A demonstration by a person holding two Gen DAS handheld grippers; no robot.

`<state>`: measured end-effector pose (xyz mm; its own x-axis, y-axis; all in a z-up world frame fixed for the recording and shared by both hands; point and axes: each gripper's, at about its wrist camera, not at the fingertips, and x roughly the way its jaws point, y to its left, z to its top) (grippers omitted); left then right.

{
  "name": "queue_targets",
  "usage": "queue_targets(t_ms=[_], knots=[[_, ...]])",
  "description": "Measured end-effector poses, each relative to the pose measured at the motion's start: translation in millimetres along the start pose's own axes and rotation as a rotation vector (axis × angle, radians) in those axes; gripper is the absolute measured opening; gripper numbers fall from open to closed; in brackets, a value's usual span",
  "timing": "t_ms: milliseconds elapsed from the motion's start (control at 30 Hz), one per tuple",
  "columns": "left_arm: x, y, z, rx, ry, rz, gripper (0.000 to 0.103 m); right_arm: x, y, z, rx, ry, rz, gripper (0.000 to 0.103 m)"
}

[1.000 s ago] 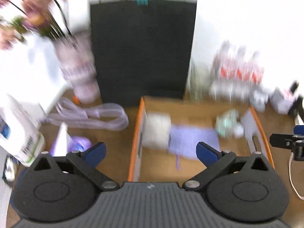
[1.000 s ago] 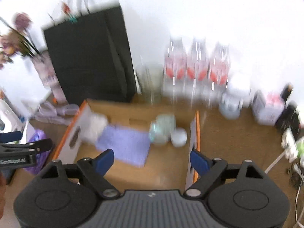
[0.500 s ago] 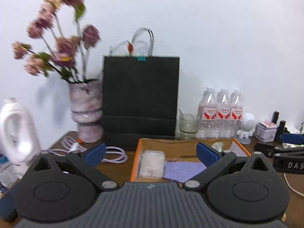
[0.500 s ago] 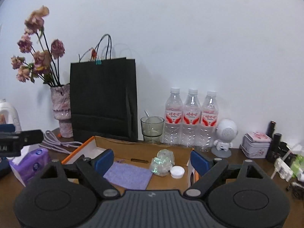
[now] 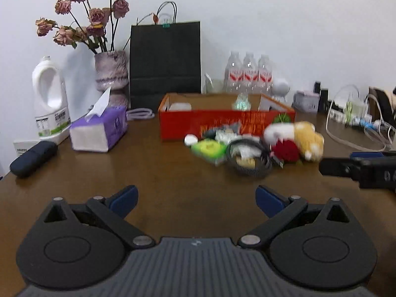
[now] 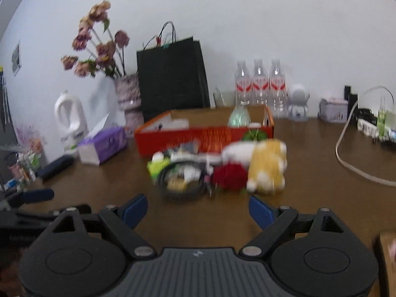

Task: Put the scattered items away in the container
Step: 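Withdraw both tools from the cardboard box toward the remaining items, then grasp the black braided cable with the left tool while the right tool grasps the plush toy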

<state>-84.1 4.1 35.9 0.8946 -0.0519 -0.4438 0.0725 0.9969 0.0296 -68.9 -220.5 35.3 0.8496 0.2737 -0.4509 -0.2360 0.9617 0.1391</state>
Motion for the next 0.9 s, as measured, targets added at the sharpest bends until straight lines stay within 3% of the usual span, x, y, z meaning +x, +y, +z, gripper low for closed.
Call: queue_targets(t_ms=[133,200,267,300,400,533,667,733,767,867,900], knots=[[28,-2,13,-0.003,0.012,-0.010,0.101,21,-9,5,0.013,0.037,-0.060,0.086],[49,-4,25,0.007,0.020,-0.017,0.073,31,-15,14,0.014,0.024,-0.107,0.084],[72,-9,38,0.029,0.033,-0.032,0.053,40,-19,23,-0.006,0.012,-0.121,0.076],[84,-13,45,0.045,0.050,-0.049,0.048,44,-24,28,-0.013,0.008,-0.111,0.072],[113,-24,62,0.081,0.096,-0.096,0.050,59,-31,41,-0.019,-0.002,-0.122,0.068],[144,-43,71,0.157,0.084,-0.108,0.052,79,-45,51,0.004,0.002,-0.183,0.068],[177,-49,70,0.197,0.170,-0.119,0.050,103,-58,57,0.037,0.036,-0.216,0.068],[184,-48,67,0.195,0.192,-0.091,0.042,110,-63,55,0.049,0.042,-0.226,0.068],[184,-48,66,0.203,0.180,-0.085,0.030,112,-67,53,0.063,0.054,-0.225,0.068],[183,-44,67,0.185,0.177,-0.121,0.011,117,-74,47,0.086,0.086,-0.233,0.068],[181,-43,68,0.175,0.178,-0.126,0.011,119,-73,45,0.081,0.091,-0.234,0.068]])
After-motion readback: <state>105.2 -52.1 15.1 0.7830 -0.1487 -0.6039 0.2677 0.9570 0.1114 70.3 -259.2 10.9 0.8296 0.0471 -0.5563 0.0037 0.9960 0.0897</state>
